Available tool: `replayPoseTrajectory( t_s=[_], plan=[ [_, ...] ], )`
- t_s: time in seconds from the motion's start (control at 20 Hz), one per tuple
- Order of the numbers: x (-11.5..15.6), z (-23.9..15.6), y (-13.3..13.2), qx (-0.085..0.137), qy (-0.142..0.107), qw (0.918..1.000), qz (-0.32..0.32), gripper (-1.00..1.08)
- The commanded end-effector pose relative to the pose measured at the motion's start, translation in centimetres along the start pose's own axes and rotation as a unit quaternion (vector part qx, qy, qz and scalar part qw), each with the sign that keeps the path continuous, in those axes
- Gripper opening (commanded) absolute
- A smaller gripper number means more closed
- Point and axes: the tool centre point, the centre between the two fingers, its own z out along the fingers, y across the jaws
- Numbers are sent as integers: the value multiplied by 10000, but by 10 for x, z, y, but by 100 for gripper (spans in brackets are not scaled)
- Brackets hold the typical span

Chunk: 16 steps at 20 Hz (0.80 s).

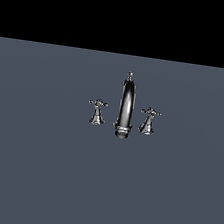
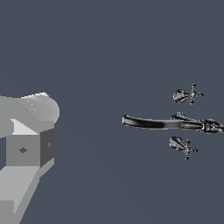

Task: Turn on the faucet by rotating a designated handle.

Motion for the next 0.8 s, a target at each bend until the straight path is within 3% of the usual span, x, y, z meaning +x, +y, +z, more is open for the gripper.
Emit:
replayPoseTrajectory(
  t_s=[0.0, 0.05, 0.1, 0.15, 0.2, 0.25, 0.35, 0.4, 0.45, 0.5, 0.55, 0.6, 0.65, 0.7, 0.75],
  plan=[
    [-2, 25, -1, -15, -342, 9994, 2, -25],
    [4, 34, -8, 86, -381, 9992, -83, -23],
    [4, 47, 8, 156, -480, 9982, 324, -16],
    [11, 58, 1, 90, -518, 9982, 296, -18],
    [16, 52, 9, 247, -416, 9973, 556, -16],
    [13, 85, -18, 218, -768, 9966, 203, -1],
    [18, 99, -30, 165, -831, 9964, 60, -9],
    [22, 118, -19, 208, -1000, 9946, 204, -6],
    [25, 127, -38, 222, -955, 9952, 76, -7],
    [27, 152, -29, 315, -1151, 9921, 383, -14],
    [36, 155, -38, 300, -1081, 9934, 236, -16],
    [35, 179, -20, 519, -1242, 9895, 518, -21],
    [53, 172, -41, 576, -1040, 9925, 287, -33],
    [65, 180, -12, 784, -1014, 9891, 731, -55],
    [75, 182, -58, 614, -990, 9926, 338, -79]
  ],
)
